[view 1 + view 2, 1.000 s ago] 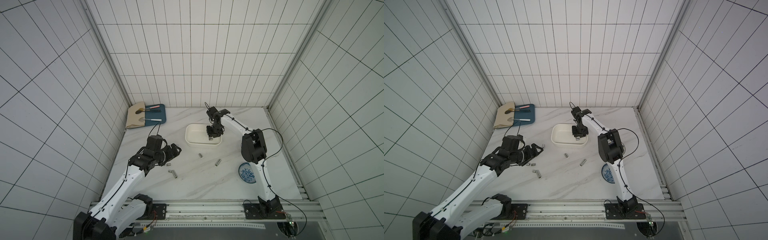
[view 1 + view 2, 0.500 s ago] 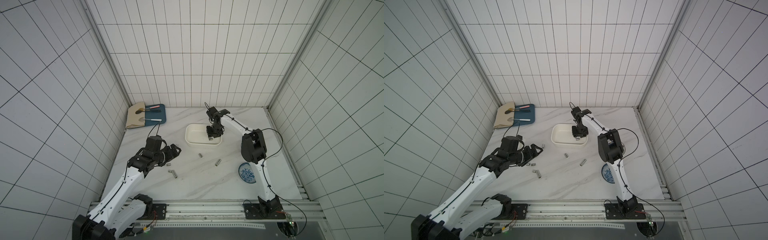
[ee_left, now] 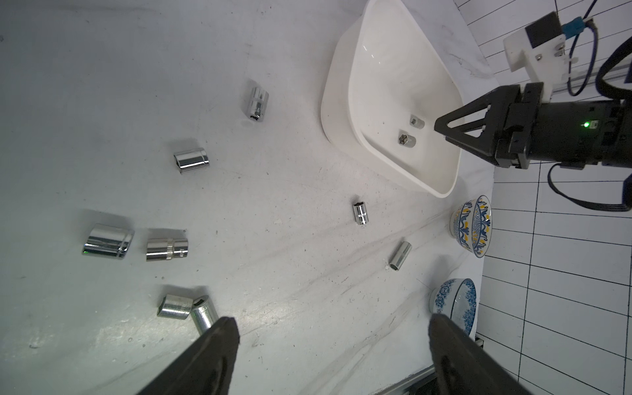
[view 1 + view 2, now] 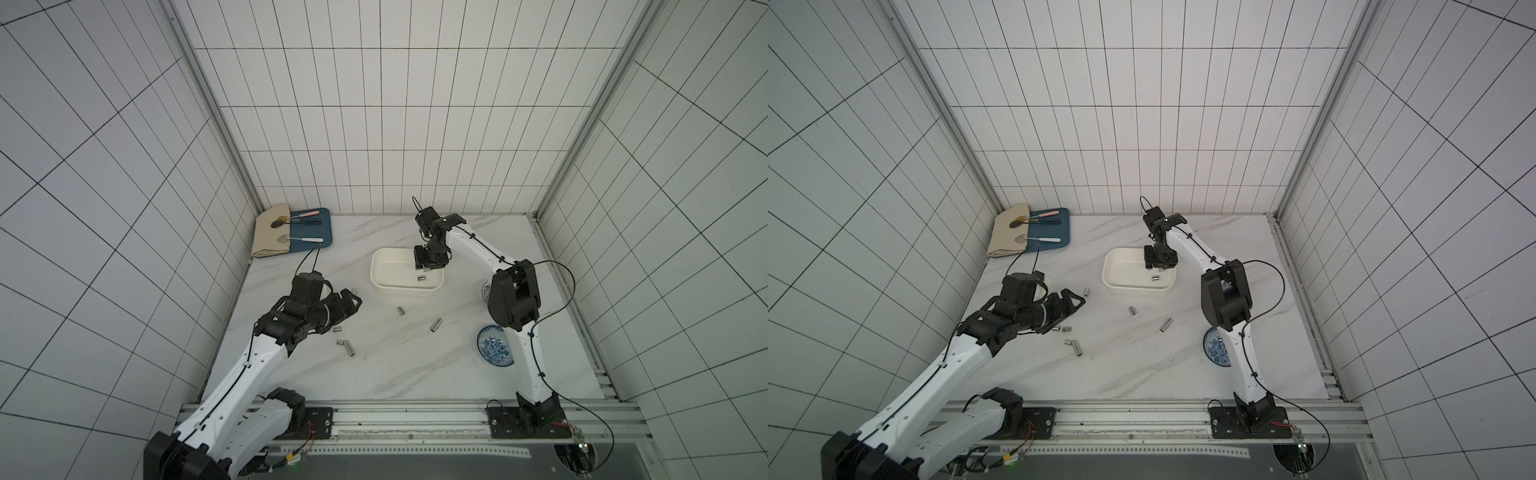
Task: Put the socket on the desktop into the storage box
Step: Pick up the socket head from the center of the board.
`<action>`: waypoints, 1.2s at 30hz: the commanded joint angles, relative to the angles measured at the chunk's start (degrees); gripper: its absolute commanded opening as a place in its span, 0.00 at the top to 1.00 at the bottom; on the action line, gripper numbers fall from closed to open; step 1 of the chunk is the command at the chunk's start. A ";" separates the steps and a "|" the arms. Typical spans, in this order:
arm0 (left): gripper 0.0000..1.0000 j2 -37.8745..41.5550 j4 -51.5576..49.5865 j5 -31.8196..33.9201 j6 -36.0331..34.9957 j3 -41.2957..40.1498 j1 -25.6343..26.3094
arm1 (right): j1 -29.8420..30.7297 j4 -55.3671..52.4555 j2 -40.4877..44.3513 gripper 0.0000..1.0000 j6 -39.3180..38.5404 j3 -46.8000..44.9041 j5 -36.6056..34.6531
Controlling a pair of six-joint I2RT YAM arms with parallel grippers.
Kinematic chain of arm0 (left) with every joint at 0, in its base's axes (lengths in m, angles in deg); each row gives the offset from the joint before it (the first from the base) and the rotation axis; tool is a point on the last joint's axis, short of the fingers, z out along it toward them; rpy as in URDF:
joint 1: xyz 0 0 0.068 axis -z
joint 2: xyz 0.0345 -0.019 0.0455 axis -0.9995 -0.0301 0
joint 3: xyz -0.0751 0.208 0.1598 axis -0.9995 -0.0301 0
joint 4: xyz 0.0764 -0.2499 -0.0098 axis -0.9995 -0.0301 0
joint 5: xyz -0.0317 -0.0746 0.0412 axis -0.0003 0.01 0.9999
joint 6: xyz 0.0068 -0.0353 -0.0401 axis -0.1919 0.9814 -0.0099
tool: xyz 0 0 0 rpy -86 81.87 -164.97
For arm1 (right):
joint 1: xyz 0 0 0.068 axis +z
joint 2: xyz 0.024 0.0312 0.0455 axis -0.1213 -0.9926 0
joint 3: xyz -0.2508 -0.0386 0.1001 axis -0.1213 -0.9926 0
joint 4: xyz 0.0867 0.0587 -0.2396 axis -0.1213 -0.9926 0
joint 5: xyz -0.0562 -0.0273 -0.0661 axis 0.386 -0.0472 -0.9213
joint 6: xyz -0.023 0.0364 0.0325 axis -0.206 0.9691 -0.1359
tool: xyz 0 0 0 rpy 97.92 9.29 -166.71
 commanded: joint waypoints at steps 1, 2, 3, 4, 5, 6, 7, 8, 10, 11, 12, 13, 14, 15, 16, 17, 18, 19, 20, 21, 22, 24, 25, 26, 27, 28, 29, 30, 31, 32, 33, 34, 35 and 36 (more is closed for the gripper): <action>0.10 0.82 -1.34 0.52 -1.78 0.04 -0.29 | 0.53 -0.94 4.20 0.47 -0.21 -2.79 -1.34; 0.09 0.79 -1.40 0.10 -2.11 0.13 -0.30 | 0.57 -0.82 5.02 0.47 -0.21 -3.63 -1.51; 0.10 0.73 -1.36 -0.50 -2.43 0.13 -0.29 | 0.67 -0.66 5.88 0.47 -0.17 -4.48 -1.52; 0.10 0.61 -1.36 -0.88 -2.73 0.13 -0.29 | 0.75 -0.49 6.65 0.47 -0.13 -5.20 -1.52; 0.09 0.40 -1.32 -1.35 -3.05 0.17 -0.29 | 0.75 -0.23 7.51 0.47 -0.12 -6.07 -1.52; 0.10 0.01 -1.39 -1.72 -3.36 0.21 -0.21 | 0.97 -0.09 8.51 0.47 -0.10 -7.01 -1.64; 0.10 -0.35 -1.45 -1.88 -3.50 0.21 -0.12 | 1.12 0.19 9.51 0.47 -0.04 -8.06 -1.76; 0.10 -0.76 -1.53 -1.92 -3.55 0.21 0.10 | 1.34 0.55 10.65 0.47 -0.04 -9.32 -1.91; 0.10 -1.22 -1.19 -2.18 -3.50 0.30 1.10 | 1.64 1.26 12.94 0.47 0.20 -11.97 -2.03; 0.10 -1.51 -0.78 -1.71 -3.38 0.39 2.33 | 1.80 1.66 14.24 0.47 0.30 -13.45 -2.16; 0.09 -1.87 -0.53 -0.86 -3.16 0.63 3.82 | 1.99 2.07 15.69 0.47 0.44 -15.18 -2.22; 0.09 -2.31 -0.43 -0.12 -2.91 0.99 5.15 | 2.12 2.60 16.86 0.47 0.49 -16.66 -2.22; 0.10 -2.94 -0.38 0.82 -2.70 1.41 6.70 | 2.35 2.92 18.38 0.47 0.56 -18.38 -2.26; 0.10 -3.38 -0.35 1.84 -2.37 1.77 8.06 | 2.49 3.21 19.79 0.47 0.66 -20.13 -2.31; 0.10 -3.77 -0.12 2.51 -2.08 1.99 8.91 | 2.61 3.54 20.98 0.47 0.66 -21.72 -2.32; 0.10 -4.11 0.43 2.66 -1.64 1.89 9.67 | 2.72 4.04 22.41 0.46 0.80 -23.44 -2.24; 0.09 -4.38 1.03 2.58 -1.13 1.76 10.13 | 2.92 4.45 23.83 0.45 0.93 -25.29 -2.06; 0.10 -4.50 1.67 2.51 -0.73 1.63 10.66 | 2.92 4.72 24.86 0.44 1.01 -26.79 -1.98; 0.10 -4.75 2.28 2.63 -0.26 1.49 11.38 | 3.04 4.87 25.93 0.44 1.10 -28.19 -2.00; 0.09 -4.84 2.70 2.96 0.10 1.37 12.18 | 3.20 4.87 27.03 0.44 1.17 -29.68 -2.04; 0.10 -5.09 2.91 3.29 0.37 1.38 12.86 | 3.28 4.93 28.04 0.44 1.25 -31.10 -2.29; 0.10 -5.63 3.32 4.16 1.05 1.40 14.58 | 3.63 5.66 30.28 0.44 1.58 -34.67 -2.17; 0.10 -5.84 3.55 4.62 1.47 1.28 15.48 | 3.85 5.93 31.40 0.43 1.78 -36.21 -2.19; 0.10 -5.93 3.81 5.00 1.85 1.19 16.37 | 3.91 6.16 32.26 0.43 2.04 -37.63 -2.22; 0.10 -6.01 4.25 5.33 2.34 1.03 17.25 | 4.07 6.53 33.18 0.43 2.41 -39.27 -2.22; 0.10 -6.15 4.63 5.67 2.82 0.85 18.09 | 4.32 7.13 34.19 0.43 2.82 -40.79 -2.07; 0.10 -6.20 4.98 5.93 3.18 0.68 18.81 | 4.57 7.47 34.90 0.43 3.17 -42.09 -1.89; 0.10 -6.29 5.27 6.30 3.52 0.59 19.60 | 4.88 7.92 35.67 0.43 3.57 -43.46 -1.87; 0.10 -6.40 5.37 6.78 4.03 0.49 20.40 | 5.14 8.46 36.39 0.43 3.89 -44.79 -1.89; 0.10 -6.50 5.53 7.04 4.30 0.35 21.04 | 5.37 8.95 37.00 0.43 4.23 -46.08 -1.87; 0.09 -6.43 5.79 7.27 4.52 0.18 21.57 | 5.57 9.42 37.43 0.42 4.50 -47.31 -1.78; 0.10 -6.31 5.95 7.47 4.92 -0.02 22.19 | 5.83 10.00 37.87 0.41 4.83 -48.72 -1.69; 0.10 -6.17 6.06 7.65 5.15 -0.17 22.61 | 5.99 10.31 38.10 0.41 5.09 -49.61 -1.61; 0.10 -5.99 6.07 7.89 5.48 -0.38 22.98 | 6.23 10.68 38.24 0.41 5.29 -50.68 -1.61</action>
